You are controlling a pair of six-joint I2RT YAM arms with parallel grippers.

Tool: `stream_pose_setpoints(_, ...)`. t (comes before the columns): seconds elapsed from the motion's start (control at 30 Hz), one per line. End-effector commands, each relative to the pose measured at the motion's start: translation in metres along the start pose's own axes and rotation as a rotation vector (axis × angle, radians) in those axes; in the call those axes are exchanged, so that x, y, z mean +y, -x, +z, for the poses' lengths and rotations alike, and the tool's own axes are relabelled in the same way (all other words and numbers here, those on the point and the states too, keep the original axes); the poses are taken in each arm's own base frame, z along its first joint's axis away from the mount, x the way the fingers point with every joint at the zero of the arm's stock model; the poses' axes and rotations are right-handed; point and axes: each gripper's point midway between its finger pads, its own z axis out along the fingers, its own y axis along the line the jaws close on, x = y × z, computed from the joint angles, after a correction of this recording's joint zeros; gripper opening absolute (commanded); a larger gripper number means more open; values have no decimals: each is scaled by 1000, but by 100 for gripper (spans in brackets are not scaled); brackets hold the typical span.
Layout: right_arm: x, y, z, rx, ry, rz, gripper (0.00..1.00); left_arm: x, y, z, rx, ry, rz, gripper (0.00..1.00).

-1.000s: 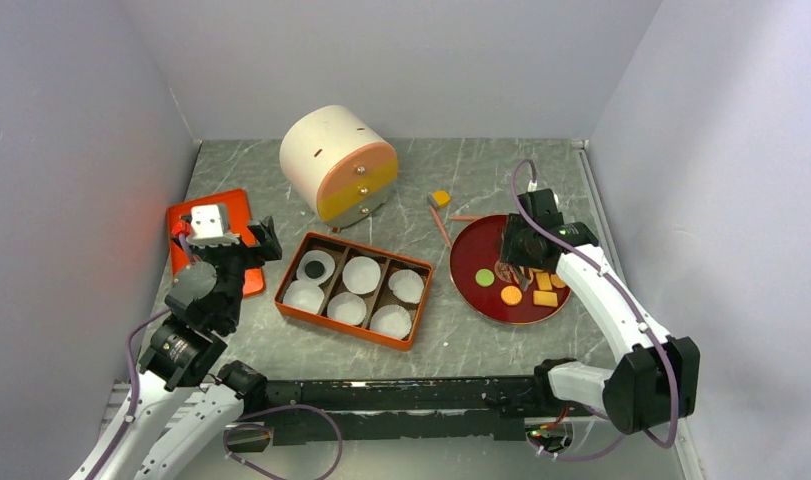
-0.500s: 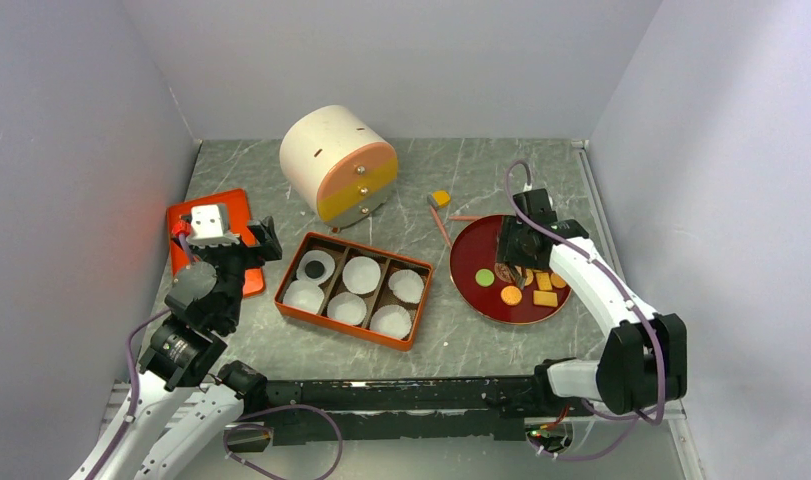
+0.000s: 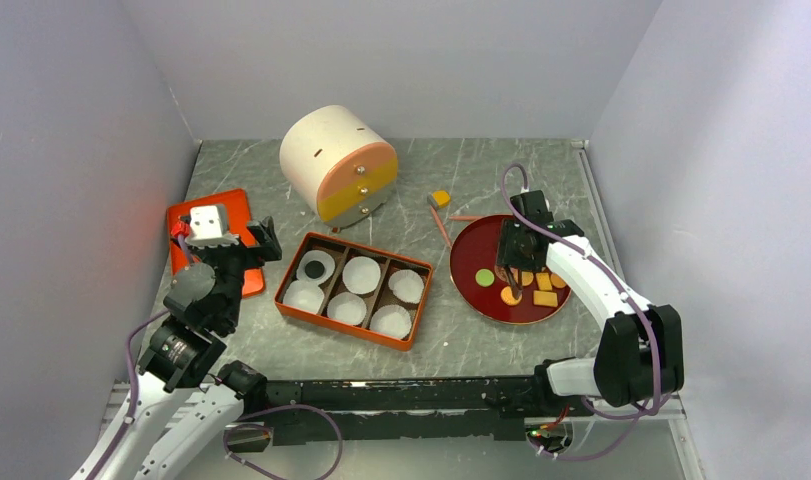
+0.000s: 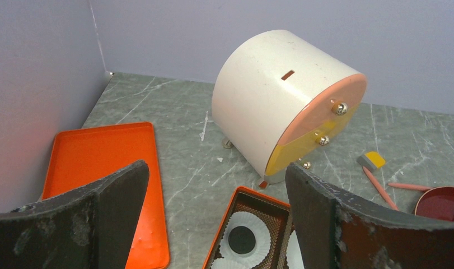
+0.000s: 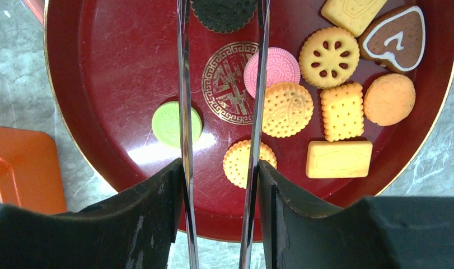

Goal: Pack the cookies

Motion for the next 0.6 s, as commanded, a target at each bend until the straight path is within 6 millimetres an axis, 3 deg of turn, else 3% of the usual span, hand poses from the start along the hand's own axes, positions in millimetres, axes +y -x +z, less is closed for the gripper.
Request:
stream_pose_setpoints(0.0, 0, 10, -11, -46, 16, -8, 51, -2, 4, 0, -17, -11, -24, 96)
stream_pose_setpoints(0.57, 5, 0, -11, 28, 16, -53, 56, -2, 6, -2, -21, -17, -27, 96)
